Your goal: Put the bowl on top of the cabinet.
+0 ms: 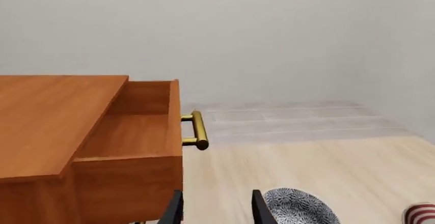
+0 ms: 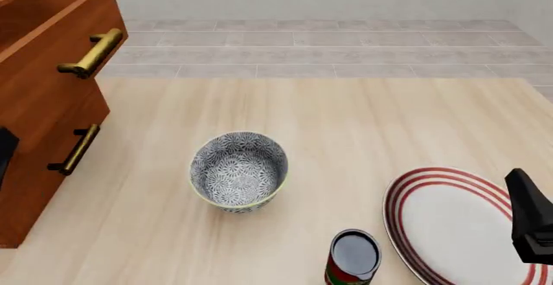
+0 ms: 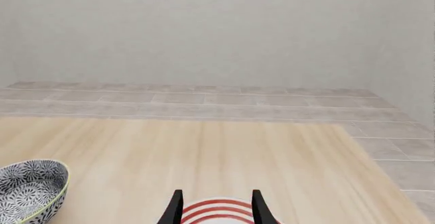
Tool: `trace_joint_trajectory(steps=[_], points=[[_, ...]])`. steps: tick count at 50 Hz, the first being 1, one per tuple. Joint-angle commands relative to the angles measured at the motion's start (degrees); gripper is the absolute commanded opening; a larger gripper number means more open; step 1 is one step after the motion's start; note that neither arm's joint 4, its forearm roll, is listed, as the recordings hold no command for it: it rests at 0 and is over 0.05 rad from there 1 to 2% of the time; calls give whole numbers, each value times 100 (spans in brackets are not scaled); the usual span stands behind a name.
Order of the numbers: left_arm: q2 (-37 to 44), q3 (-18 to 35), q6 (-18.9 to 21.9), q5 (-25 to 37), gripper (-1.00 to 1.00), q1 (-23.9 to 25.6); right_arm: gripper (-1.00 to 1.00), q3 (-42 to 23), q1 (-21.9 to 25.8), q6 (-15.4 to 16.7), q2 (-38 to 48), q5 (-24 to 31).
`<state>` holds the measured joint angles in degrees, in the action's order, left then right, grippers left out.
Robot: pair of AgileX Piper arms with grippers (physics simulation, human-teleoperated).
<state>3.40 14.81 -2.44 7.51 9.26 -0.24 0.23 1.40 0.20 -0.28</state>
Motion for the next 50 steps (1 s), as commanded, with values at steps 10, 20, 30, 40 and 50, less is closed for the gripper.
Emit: trace_joint_trajectory(steps=[10, 20, 30, 40, 50], points=[[2192, 1956, -177, -202, 100, 1383, 100, 0, 15, 62, -4, -9], [3448, 2631, -418, -172, 100, 1843, 100, 0, 33, 71, -5, -13], [4562, 3093, -473, -253, 100, 2243, 100, 1, 8, 78, -8, -19], [5383, 3235, -516, -247, 100, 2343, 100, 1, 4, 79, -9, -25], [6098, 3104, -695, -517, 100, 2127, 100, 1, 6, 109, -9, -26]])
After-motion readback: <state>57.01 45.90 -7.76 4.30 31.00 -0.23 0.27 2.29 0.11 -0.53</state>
